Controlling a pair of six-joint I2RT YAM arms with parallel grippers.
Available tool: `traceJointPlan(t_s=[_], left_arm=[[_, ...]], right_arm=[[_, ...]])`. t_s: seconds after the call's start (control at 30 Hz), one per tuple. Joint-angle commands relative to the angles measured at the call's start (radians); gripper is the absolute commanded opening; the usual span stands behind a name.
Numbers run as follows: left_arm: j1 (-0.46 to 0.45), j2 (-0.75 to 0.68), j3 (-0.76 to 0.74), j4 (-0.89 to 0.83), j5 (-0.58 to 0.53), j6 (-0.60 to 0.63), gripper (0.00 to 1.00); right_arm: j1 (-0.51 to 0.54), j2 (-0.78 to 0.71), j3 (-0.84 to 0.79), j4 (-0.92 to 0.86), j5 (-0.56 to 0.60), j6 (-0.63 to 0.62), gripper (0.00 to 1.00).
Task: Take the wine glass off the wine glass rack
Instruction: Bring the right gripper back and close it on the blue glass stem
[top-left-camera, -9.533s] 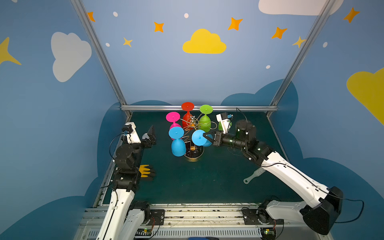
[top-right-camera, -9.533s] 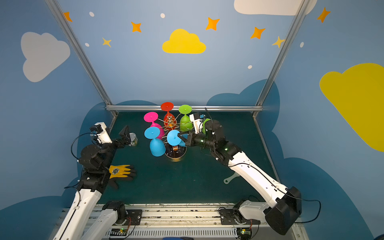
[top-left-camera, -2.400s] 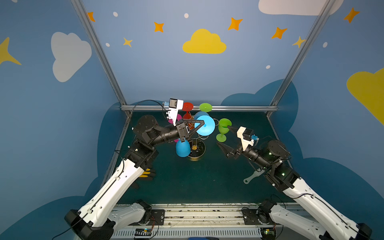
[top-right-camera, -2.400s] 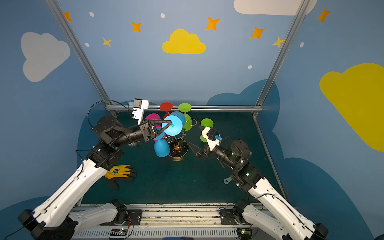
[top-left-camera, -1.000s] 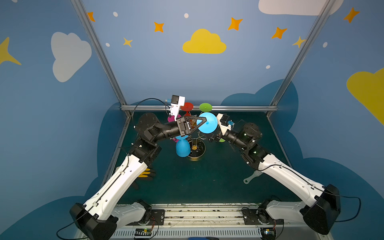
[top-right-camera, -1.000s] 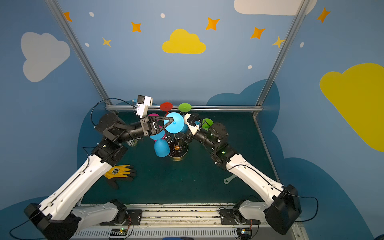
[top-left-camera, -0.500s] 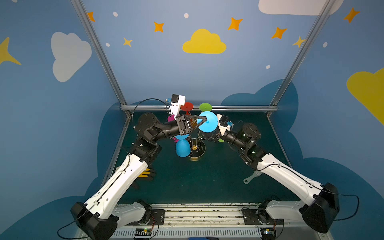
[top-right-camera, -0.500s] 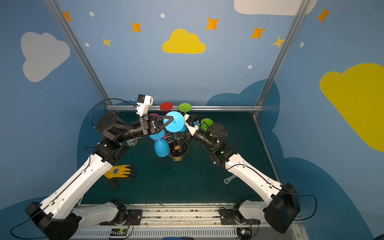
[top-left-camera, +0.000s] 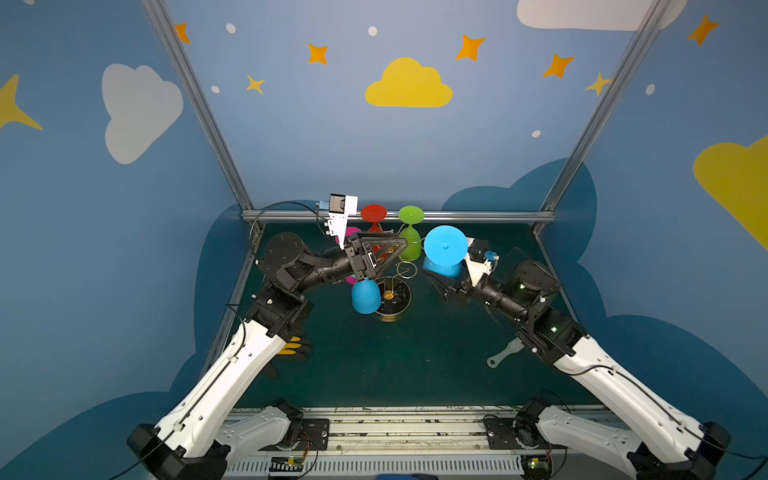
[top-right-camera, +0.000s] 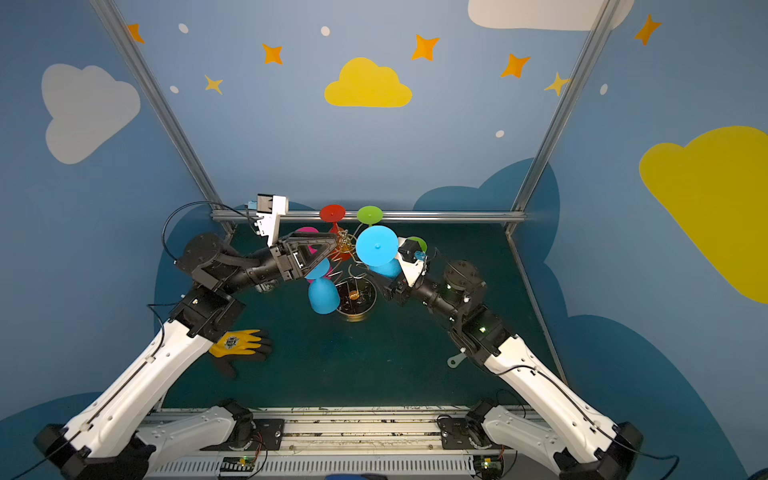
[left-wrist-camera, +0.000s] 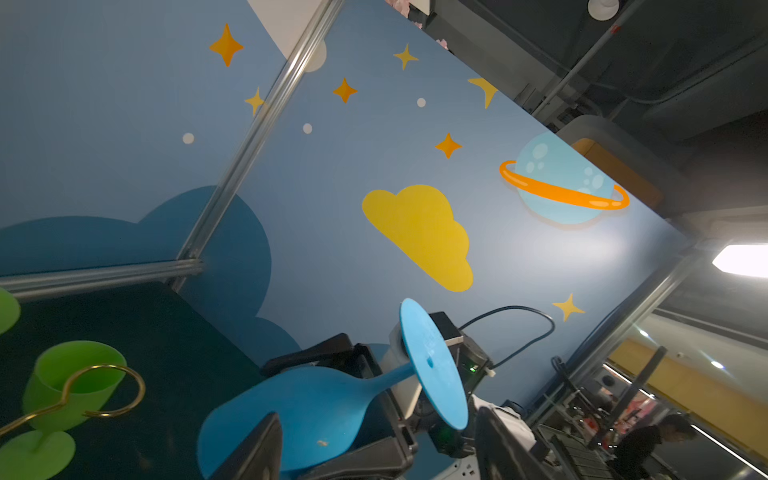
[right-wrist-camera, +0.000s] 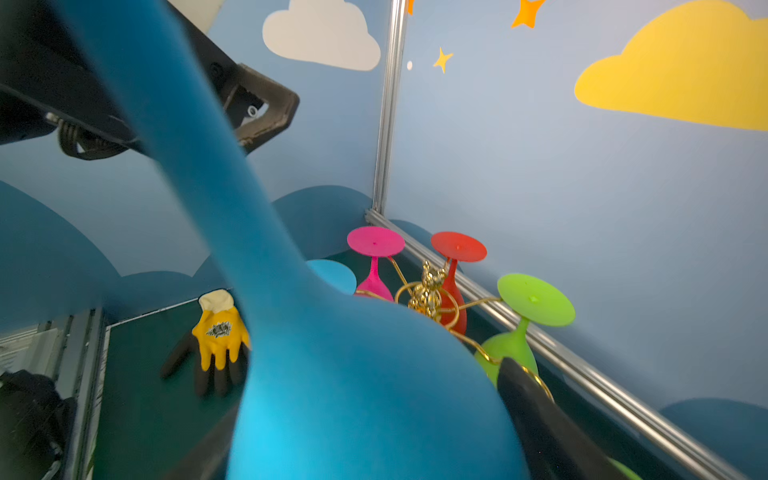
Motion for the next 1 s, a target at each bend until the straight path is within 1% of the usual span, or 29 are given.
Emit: traceJointPlan(t_s=[0.0,0.03,0.1,0.2,0.3,0.43,0.53,0.67,0.97], left_arm=[[-0.006,-0.007,-0.057,-0.006,-0.156,0.316,0.72],[-0.009,-0.007,-0.078,0.023,-0.181,0.375,0.72],[-0.023,-0.005,-0.128,0.102,-0.211,0.534,0.71],[-0.045,0.01,-0.173,0.176,-0.219,0.711,0.7],[-0.064,0.037,-0.185,0.208,-0.185,0.853,0.68],[-0.087,0.054,-0.201,0.249,-0.163,0.99,0.66],[-0.103,0.053,-0.206,0.26,-0.162,1.054,0.65],[-0.125,0.056,-0.185,0.208,-0.169,1.097,0.64],[-0.151,0.064,-0.179,0.21,-0.19,1.111,0.59]], right_arm=[[0.0,-0.013,0.091,-0.283,0.065,0.045,0.35],[0.0,-0.013,0.111,-0.334,0.067,0.052,0.35],[0.0,-0.017,0.144,-0.428,0.07,0.069,0.34],[-0.001,-0.032,0.16,-0.505,0.07,0.072,0.31],[0.0,-0.045,0.161,-0.539,0.083,0.073,0.31],[0.0,-0.019,0.203,-0.595,0.07,0.073,0.29],[0.0,0.008,0.228,-0.622,0.048,0.08,0.29],[0.0,0.029,0.23,-0.607,0.028,0.088,0.28],[0.007,0.104,0.275,-0.627,-0.053,0.097,0.25]])
